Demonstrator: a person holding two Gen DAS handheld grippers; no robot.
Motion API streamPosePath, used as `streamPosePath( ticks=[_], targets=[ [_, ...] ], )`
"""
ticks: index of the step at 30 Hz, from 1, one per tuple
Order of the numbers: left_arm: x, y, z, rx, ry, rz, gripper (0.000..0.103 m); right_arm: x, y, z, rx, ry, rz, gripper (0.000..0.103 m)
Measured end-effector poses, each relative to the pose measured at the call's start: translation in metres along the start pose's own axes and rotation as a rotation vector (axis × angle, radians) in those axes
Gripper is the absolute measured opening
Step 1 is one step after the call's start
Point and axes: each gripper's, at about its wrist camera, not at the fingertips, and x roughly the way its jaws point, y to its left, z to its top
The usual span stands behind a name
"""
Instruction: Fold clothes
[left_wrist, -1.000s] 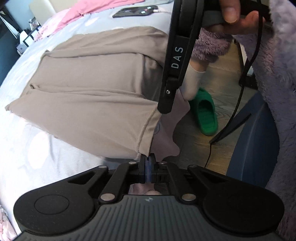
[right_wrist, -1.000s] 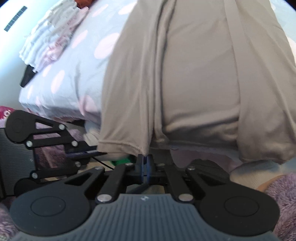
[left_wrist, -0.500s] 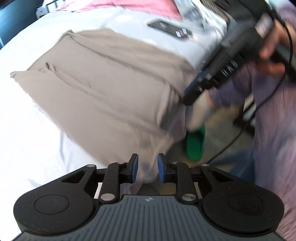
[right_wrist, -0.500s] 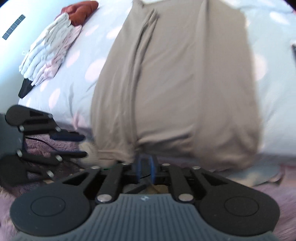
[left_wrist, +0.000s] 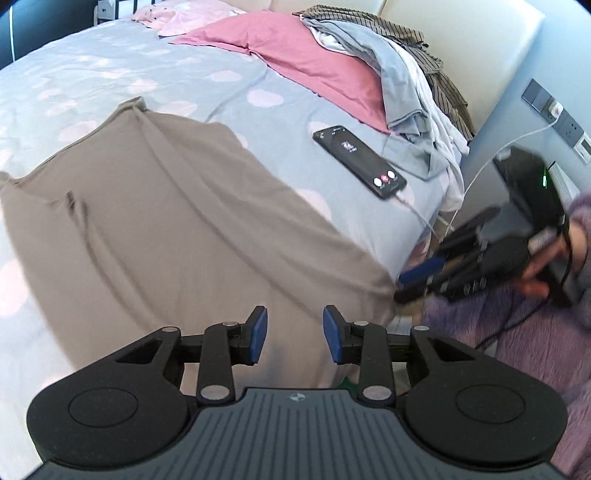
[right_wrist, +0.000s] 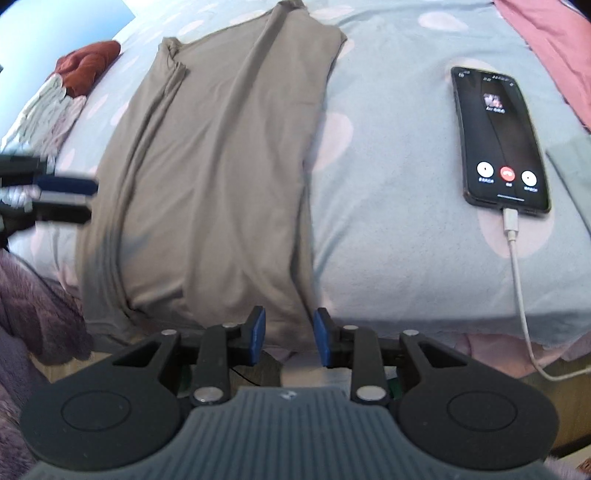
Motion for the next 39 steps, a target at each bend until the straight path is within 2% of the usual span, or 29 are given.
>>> streamPosePath(
  ticks=[5,6,7,8,10,13,16,19,25,26,28,30,33,37,39],
  targets=[
    [0.015,0.0,0.028,0.022,0.008,0.001,0.031,0.011,-0.016,0.0,-0.011,-0.008,0.051,0.032],
    [0.019,0.002,0.034,0.018,0.007,-0.002,0.031,0.011,-0.017,0.0,-0.014,-0.012,0.059,0.024],
    [0.024,0.003,0.042,0.014,0.01,-0.002,0.032,0.012,-0.018,0.0,-0.016,-0.016,0.066,0.011],
    [0.028,0.004,0.049,0.01,0.013,-0.003,0.034,0.013,-0.019,0.0,-0.016,-0.012,0.073,0.006],
    [0.037,0.007,0.066,0.006,0.023,0.005,0.039,0.011,-0.02,0.001,-0.007,-0.001,0.082,0.005],
    [0.057,0.015,0.098,0.0,0.06,0.06,0.045,0.005,-0.016,0.003,0.002,0.016,0.084,0.005],
    [0.082,0.031,0.135,-0.051,0.102,0.129,0.046,0.0,-0.009,0.007,-0.007,0.04,0.068,0.005],
    [0.108,0.045,0.169,-0.097,0.135,0.137,0.046,-0.005,0.0,0.012,-0.023,0.067,0.043,0.005],
    [0.168,0.069,0.218,-0.205,0.204,0.161,0.046,-0.014,0.014,0.021,-0.07,0.086,0.08,0.004],
    [0.177,0.072,0.223,-0.211,0.226,0.185,0.046,-0.014,0.016,0.021,-0.078,0.09,0.082,0.004],
    [0.193,0.075,0.23,-0.219,0.261,0.225,0.044,-0.014,0.016,0.023,-0.077,0.094,0.098,0.004],
    [0.203,0.078,0.233,-0.221,0.278,0.229,0.043,-0.015,0.015,0.024,-0.07,0.094,0.115,0.004],
    [0.212,0.08,0.232,-0.212,0.298,0.249,0.038,-0.016,0.014,0.027,-0.06,0.094,0.14,0.004],
    [0.207,0.086,0.228,-0.204,0.276,0.267,0.008,-0.022,0.021,0.027,-0.057,0.079,0.151,0.004],
    [0.196,0.092,0.225,-0.224,0.245,0.234,0.006,-0.025,0.023,0.027,-0.06,0.072,0.145,0.004]
  ],
)
